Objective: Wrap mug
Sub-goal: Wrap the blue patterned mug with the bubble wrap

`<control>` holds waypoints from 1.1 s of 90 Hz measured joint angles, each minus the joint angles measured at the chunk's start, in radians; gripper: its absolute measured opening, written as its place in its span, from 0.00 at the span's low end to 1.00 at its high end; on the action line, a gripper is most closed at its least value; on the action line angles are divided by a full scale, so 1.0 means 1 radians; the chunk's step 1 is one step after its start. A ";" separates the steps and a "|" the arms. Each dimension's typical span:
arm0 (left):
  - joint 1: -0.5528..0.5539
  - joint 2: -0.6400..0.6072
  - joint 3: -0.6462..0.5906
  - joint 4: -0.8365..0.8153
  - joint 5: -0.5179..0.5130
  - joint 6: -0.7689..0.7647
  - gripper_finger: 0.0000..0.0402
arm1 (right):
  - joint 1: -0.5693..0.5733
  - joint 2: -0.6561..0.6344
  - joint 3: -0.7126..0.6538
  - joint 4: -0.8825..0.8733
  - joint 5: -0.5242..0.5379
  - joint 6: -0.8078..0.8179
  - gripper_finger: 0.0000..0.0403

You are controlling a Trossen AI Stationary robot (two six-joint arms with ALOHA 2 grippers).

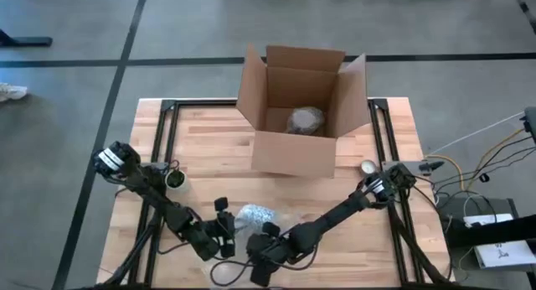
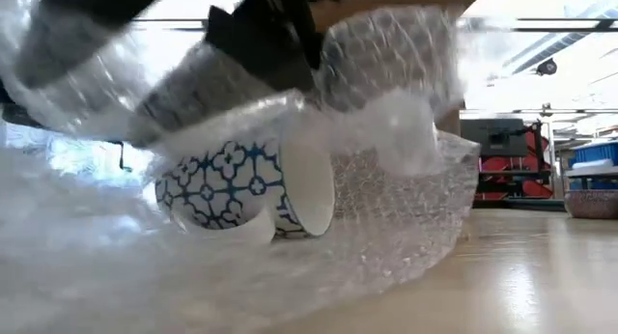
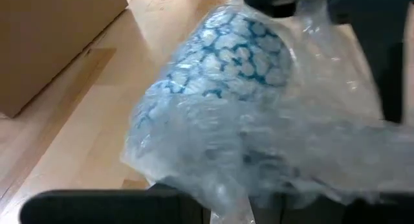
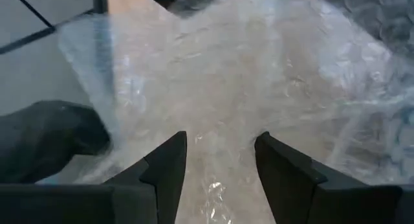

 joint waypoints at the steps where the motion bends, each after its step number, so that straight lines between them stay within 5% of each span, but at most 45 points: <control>1: 0.000 0.000 0.000 0.000 0.000 -0.001 0.15 | 0.000 0.000 0.002 -0.001 0.000 0.003 0.41; 23: 0.000 0.000 0.000 -0.006 0.009 -0.028 0.15 | 0.000 0.000 0.007 -0.029 -0.006 0.036 0.50; 45: -0.003 0.000 0.000 -0.006 0.010 -0.044 0.15 | 0.010 -0.014 0.008 -0.107 -0.013 -0.267 0.62; 60: -0.004 0.000 -0.003 -0.005 0.011 -0.046 0.15 | 0.009 -0.023 0.008 -0.108 0.011 -0.314 0.65; 80: 0.006 0.000 -0.012 -0.005 0.002 -0.022 0.15 | 0.009 -0.041 0.009 -0.090 0.134 -0.023 0.60; 99: 0.007 0.000 -0.013 -0.005 0.003 -0.028 0.15 | 0.009 -0.042 0.009 -0.090 0.095 0.462 0.51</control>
